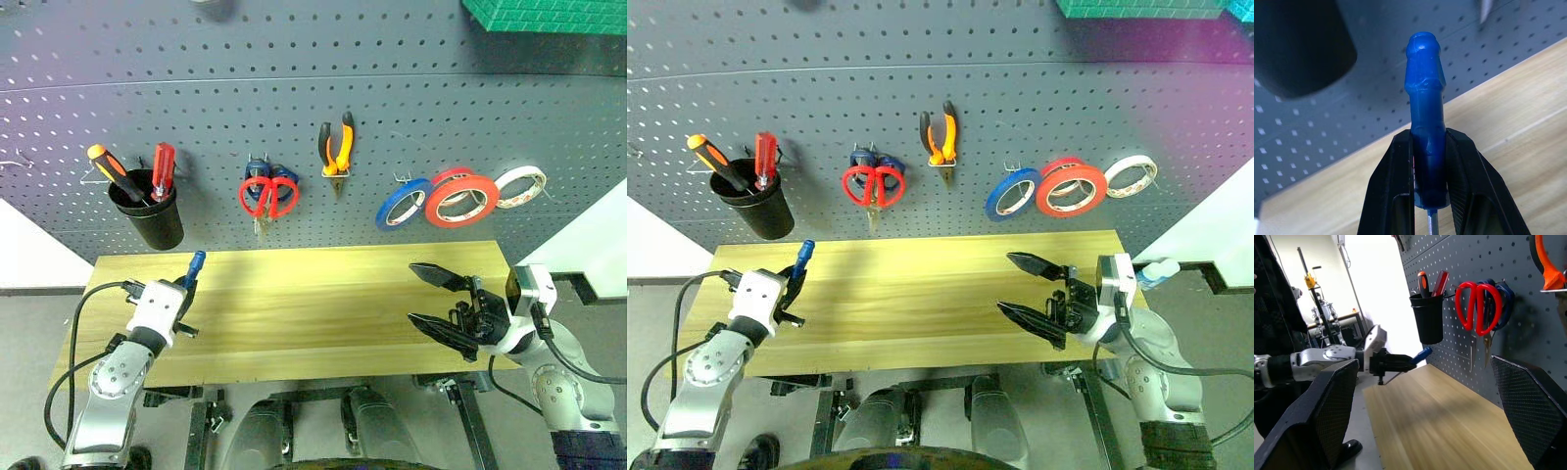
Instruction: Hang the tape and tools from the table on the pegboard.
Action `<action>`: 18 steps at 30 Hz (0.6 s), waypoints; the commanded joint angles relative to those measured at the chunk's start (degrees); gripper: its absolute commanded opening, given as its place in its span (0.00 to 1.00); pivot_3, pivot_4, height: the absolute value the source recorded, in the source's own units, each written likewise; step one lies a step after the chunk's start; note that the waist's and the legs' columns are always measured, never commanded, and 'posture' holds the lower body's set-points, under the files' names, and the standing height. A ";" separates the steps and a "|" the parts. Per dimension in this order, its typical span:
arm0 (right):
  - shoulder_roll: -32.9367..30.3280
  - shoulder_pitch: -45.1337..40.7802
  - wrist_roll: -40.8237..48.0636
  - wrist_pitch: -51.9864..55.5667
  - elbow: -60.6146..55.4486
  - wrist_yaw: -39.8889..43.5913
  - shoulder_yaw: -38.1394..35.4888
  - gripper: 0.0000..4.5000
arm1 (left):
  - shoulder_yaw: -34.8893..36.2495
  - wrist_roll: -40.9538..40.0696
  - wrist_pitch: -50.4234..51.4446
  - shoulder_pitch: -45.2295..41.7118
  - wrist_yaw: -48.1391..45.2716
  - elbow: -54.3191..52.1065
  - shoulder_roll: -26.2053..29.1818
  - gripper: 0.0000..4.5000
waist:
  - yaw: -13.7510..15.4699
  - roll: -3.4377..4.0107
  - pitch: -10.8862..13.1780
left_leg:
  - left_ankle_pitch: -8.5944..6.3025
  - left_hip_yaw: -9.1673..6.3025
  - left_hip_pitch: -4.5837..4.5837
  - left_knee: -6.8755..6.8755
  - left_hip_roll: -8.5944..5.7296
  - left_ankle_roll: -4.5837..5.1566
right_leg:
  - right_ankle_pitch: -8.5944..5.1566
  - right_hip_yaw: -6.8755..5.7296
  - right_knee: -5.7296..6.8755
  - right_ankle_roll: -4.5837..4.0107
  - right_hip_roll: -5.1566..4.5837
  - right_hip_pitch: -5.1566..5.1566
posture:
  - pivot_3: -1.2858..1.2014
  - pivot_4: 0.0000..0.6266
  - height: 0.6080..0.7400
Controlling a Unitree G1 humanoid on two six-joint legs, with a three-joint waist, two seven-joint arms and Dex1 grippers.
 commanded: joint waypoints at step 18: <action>3.90 -8.35 -0.48 -5.99 14.07 6.46 -1.86 1.00 | 2.93 7.39 -6.92 -7.55 6.75 -8.74 0.80 0.11 | 0.22 0.46 -4.38 | 0.00 0.18 0.82 0.10 -0.02 0.01 | 0.08 0.10 0.14 0.13 0.01 0.78 | 0.49 0.00 0.95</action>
